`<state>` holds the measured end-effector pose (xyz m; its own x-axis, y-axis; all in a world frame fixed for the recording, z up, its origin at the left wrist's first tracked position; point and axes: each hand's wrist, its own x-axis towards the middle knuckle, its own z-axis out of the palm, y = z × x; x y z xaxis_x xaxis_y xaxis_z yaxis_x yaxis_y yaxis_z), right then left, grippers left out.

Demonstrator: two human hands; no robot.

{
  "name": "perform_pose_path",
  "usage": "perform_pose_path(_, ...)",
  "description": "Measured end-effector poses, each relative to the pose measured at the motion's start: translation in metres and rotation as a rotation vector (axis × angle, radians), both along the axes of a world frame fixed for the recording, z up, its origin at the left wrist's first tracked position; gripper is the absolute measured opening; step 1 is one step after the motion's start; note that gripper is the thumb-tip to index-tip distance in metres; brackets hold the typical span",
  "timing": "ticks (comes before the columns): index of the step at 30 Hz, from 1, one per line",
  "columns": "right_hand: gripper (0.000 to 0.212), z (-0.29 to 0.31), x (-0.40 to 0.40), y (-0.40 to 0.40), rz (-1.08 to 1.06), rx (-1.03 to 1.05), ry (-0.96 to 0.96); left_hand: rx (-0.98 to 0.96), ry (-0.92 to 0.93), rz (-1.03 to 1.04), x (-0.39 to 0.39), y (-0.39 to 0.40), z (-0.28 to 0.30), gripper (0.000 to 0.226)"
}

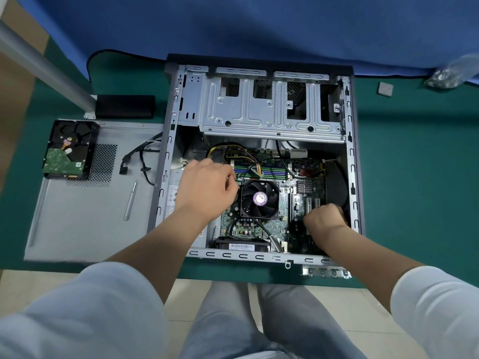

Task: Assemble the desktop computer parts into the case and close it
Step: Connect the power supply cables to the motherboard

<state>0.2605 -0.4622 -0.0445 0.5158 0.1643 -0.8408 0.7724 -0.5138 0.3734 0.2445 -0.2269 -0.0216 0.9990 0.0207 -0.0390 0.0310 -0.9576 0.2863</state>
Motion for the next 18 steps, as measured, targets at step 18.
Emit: perform_pose_path(18, 0.022, 0.004, -0.0004, 0.001, -0.035, -0.011, -0.003, 0.014, -0.004, 0.003, -0.0005, -0.0003, -0.0015, 0.022)
